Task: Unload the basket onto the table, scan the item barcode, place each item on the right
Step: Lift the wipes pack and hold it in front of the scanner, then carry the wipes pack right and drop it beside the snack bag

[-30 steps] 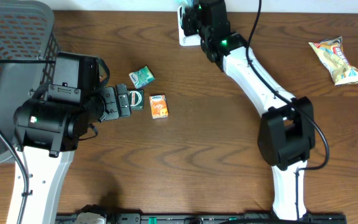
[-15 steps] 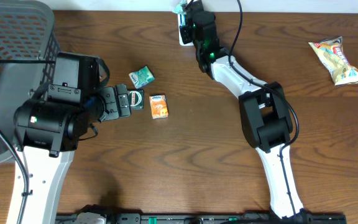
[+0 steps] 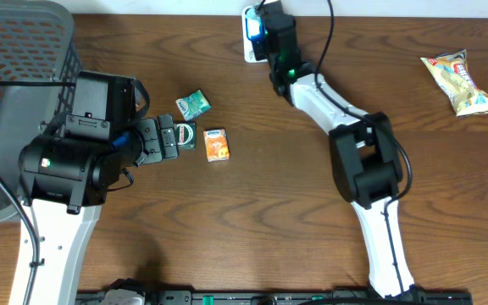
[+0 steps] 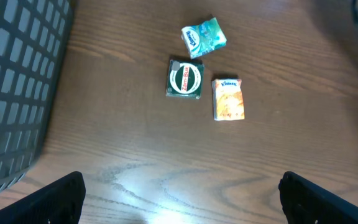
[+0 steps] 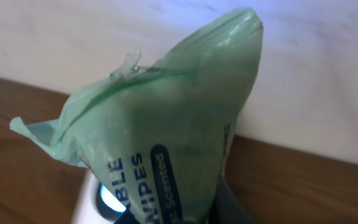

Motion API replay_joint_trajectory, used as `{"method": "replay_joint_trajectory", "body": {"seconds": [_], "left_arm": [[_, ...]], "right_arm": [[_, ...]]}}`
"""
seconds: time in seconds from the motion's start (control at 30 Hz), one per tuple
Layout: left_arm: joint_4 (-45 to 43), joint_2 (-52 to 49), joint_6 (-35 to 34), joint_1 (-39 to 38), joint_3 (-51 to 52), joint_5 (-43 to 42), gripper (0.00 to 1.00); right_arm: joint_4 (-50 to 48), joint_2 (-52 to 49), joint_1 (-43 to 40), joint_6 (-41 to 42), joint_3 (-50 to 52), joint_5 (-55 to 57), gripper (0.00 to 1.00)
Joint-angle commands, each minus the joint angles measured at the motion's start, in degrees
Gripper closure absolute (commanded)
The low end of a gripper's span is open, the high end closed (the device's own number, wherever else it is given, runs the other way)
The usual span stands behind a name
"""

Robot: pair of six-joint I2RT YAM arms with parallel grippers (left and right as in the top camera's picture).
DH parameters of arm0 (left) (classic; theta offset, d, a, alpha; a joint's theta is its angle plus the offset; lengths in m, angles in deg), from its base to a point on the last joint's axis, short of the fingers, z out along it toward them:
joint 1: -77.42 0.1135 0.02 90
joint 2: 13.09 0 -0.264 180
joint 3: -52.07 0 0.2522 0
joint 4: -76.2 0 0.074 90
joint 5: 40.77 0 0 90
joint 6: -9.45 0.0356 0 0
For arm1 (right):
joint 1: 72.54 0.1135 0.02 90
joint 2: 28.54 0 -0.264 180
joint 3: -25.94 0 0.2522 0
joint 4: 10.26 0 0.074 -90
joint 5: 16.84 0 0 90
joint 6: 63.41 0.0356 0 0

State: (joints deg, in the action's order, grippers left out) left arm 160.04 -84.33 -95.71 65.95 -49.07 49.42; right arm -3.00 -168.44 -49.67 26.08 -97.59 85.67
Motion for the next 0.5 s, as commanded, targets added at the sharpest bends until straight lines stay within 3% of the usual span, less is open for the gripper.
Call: {"method": "replay_joint_trajectory", "body": {"seconds": [0.0, 0.37, 0.47], "left_arm": [[0.0, 0.1, 0.1, -0.1, -0.6, 0.5, 0.03], [0.0, 0.1, 0.1, -0.1, -0.6, 0.5, 0.02], [0.0, 0.1, 0.1, -0.1, -0.6, 0.5, 0.02]], "right_arm": [[6.0, 8.3, -4.0, 1.1, -0.8, 4.1, 0.99], [38.1, 13.9, -19.9, -3.2, -0.7, 9.2, 0.99], [43.9, 13.7, -24.2, -0.3, -0.7, 9.1, 0.78]]}}
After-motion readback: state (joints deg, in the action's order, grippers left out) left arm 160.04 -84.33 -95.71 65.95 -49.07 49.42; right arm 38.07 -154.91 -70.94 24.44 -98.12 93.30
